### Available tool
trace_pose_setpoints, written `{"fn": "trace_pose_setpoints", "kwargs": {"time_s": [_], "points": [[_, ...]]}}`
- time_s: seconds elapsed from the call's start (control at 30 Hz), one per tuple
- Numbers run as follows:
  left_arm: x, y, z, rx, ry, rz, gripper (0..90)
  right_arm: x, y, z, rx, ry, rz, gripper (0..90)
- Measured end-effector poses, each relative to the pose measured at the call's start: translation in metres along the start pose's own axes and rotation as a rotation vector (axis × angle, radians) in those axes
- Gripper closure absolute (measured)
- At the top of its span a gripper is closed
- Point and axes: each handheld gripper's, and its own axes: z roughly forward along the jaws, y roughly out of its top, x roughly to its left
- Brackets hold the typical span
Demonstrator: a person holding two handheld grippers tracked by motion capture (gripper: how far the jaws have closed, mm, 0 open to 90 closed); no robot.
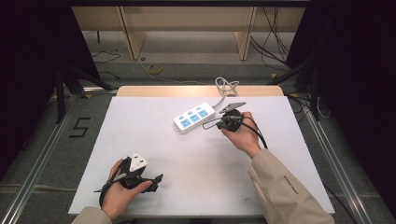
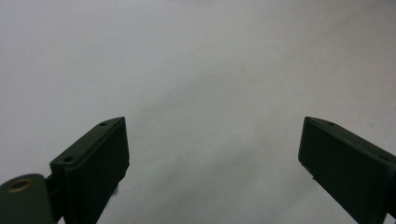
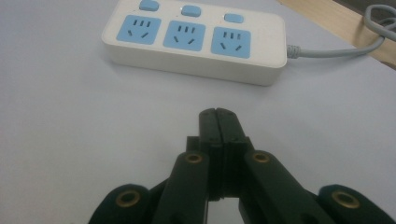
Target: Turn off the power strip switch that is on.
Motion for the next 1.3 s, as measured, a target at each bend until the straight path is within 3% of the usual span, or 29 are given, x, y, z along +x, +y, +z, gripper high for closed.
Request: {"fn": "trace_pose_setpoints", "kwargs": {"time_s": [1.3], "points": [[0.0, 0.0, 0.0, 0.0, -0.002, 0.0, 8.3, -0.007, 0.026, 0.034, 0.037, -0.015, 0.0, 90.0]]}}
